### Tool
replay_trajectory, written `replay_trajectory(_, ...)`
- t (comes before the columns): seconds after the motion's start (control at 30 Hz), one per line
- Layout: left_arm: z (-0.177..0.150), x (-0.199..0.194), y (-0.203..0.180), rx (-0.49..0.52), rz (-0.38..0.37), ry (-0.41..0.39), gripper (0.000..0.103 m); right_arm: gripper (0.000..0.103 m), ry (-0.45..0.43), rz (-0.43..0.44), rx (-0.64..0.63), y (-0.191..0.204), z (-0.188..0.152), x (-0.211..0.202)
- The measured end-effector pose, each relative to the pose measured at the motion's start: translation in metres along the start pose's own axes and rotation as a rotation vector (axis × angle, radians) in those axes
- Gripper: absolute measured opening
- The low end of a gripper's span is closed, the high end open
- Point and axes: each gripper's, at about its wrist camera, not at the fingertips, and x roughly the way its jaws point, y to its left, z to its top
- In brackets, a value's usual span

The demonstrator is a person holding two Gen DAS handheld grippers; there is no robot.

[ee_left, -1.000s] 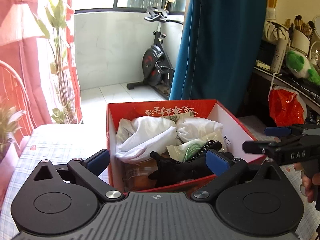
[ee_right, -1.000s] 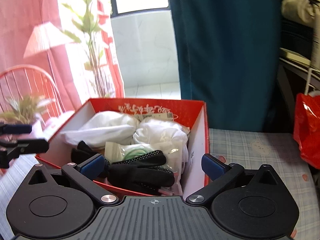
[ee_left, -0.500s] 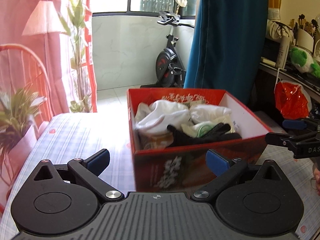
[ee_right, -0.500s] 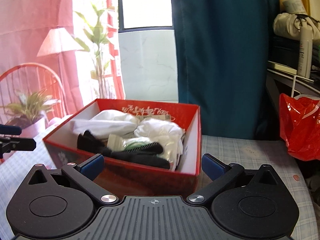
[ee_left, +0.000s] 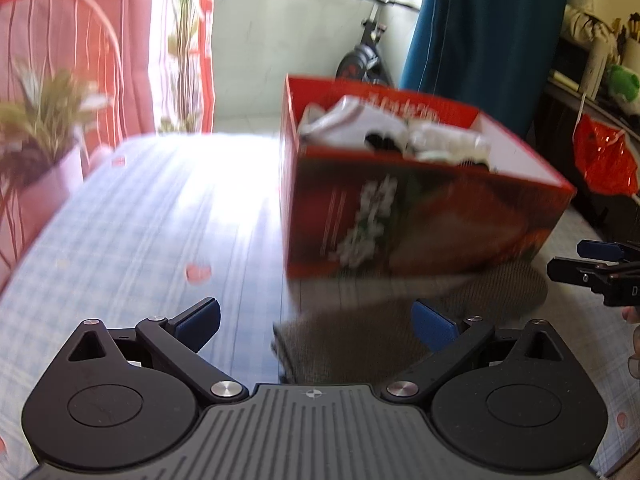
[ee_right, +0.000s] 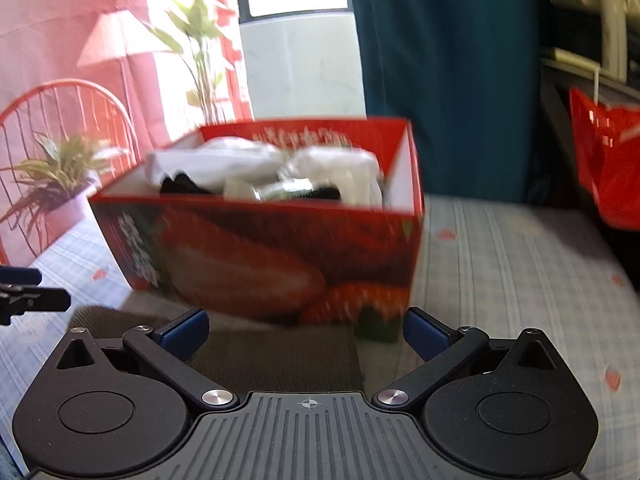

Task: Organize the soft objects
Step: 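Grasp the grey knit towel with the left gripper while the right gripper grasps its other end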

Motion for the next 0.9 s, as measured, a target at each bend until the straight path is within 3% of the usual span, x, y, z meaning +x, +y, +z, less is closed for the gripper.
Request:
replay_trajectory(0.07, -0.006, 0.004, 0.002, -0.011, -0.008, 0.022, 0.096, 0.101, 0.014, -0.004, -0.001, -0.002, -0.007, 0.005)
replay_trajectory(0.3, -0.013, 0.019, 0.005, -0.035, -0.031, 0.059, 0.085, 0.08, 0.038, -0.003, 0.017, -0.007, -0.016, 0.023)
replay_trajectory(0.63, -0.016, 0.049, 0.002, -0.072, -0.002, 0.126, 0.078, 0.076, 0.06, -0.026, 0.024, -0.001, -0.016, 0.055)
replay_trajectory(0.9, -0.016, 0.052, -0.003, -0.043, 0.005, 0.126, 0.074, 0.071, 0.105, -0.023, 0.035, 0.001, -0.028, 0.064)
